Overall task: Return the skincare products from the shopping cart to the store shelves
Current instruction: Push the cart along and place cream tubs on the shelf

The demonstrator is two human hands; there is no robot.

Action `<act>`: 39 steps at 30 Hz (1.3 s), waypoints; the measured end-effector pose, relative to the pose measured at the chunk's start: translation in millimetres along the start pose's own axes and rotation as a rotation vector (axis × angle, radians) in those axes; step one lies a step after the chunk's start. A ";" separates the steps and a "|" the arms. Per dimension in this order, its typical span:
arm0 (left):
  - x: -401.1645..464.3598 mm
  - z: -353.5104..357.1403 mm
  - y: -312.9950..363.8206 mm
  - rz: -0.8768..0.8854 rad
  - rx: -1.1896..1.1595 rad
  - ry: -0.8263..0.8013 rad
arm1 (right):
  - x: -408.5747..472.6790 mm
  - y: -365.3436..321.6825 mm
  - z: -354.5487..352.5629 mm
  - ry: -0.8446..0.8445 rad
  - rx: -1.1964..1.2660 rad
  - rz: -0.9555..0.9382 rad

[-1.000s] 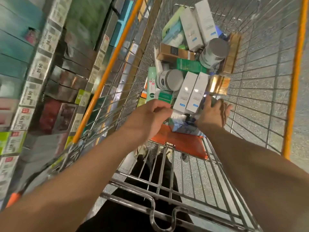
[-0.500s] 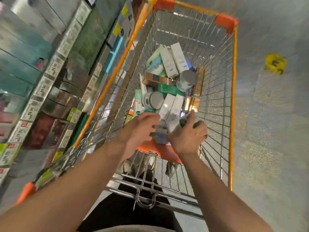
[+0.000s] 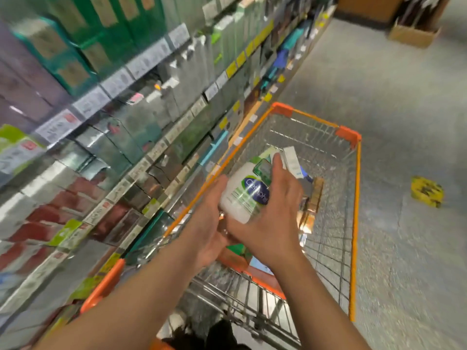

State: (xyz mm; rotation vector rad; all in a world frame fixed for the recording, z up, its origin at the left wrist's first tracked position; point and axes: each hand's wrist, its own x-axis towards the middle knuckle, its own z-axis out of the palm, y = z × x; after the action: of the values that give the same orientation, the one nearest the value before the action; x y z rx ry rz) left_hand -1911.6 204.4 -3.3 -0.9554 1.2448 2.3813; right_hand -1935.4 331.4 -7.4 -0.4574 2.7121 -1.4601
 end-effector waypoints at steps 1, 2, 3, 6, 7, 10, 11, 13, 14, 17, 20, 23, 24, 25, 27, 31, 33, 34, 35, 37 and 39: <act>-8.8 -2.5 7.1 0.048 -0.044 0.004 | 1.8 -9.9 -0.7 -0.035 0.004 -0.050; -17.4 -6.0 13.4 0.099 -0.097 0.011 | 3.4 -19.5 -0.6 -0.065 0.000 -0.097; -26.0 -10.1 18.7 0.141 -0.137 0.007 | 5.1 -28.4 0.6 -0.088 -0.008 -0.139; -48.9 -26.6 30.1 0.258 -0.207 -0.006 | 9.3 -55.3 8.3 -0.141 -0.017 -0.247; -55.5 -33.7 33.9 0.293 -0.233 0.000 | 10.1 -64.5 12.0 -0.159 -0.019 -0.284; -73.6 -57.4 43.3 0.381 -0.313 0.048 | 10.9 -91.3 26.1 -0.169 -0.022 -0.398; -80.8 -65.4 46.3 0.413 -0.335 0.041 | 10.1 -101.3 30.8 -0.158 0.026 -0.423; -95.8 -82.1 50.9 0.463 -0.382 0.003 | 7.4 -120.4 41.2 -0.148 0.212 -0.443; -103.9 -91.6 52.4 0.483 -0.415 -0.010 | 6.2 -129.1 48.0 -0.138 0.306 -0.439; -133.0 -122.8 55.3 0.544 -0.495 -0.051 | 1.3 -159.8 70.1 -0.144 0.504 -0.341; -170.4 -157.1 55.7 0.613 -0.509 -0.085 | -13.0 -198.3 94.4 -0.288 0.572 -0.277; -208.1 -195.2 52.9 0.713 -0.531 -0.042 | -37.1 -239.8 119.9 -0.418 0.610 -0.297; -222.2 -207.3 51.9 0.750 -0.537 -0.042 | -46.2 -253.4 129.3 -0.464 0.634 -0.300; -237.4 -218.7 51.0 0.779 -0.542 -0.041 | -55.6 -267.0 138.7 -0.519 0.661 -0.290; -268.2 -239.8 49.4 0.811 -0.563 -0.001 | -74.8 -293.9 155.8 -0.625 0.679 -0.278; -326.1 -282.0 39.1 0.886 -0.604 0.017 | -114.3 -345.7 184.1 -0.758 0.671 -0.318; -352.6 -303.0 33.2 0.947 -0.612 0.013 | -134.6 -371.2 198.7 -0.820 0.683 -0.342; -365.3 -312.1 30.8 0.974 -0.617 0.009 | -144.4 -383.1 205.9 -0.845 0.686 -0.353; -377.8 -320.9 28.4 1.006 -0.616 0.008 | -154.4 -394.8 213.4 -0.866 0.688 -0.366; -401.8 -337.8 23.2 1.075 -0.601 0.018 | -174.2 -417.8 227.8 -0.908 0.693 -0.399; -423.6 -353.0 20.5 1.116 -0.607 0.033 | -189.4 -439.3 240.0 -0.953 0.683 -0.432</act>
State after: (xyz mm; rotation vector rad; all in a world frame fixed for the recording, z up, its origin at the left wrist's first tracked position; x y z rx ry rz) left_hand -1460.2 -73.1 150.5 -0.4182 1.2679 3.7679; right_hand -1608.8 -39.9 197.2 -1.2942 1.3473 -1.5420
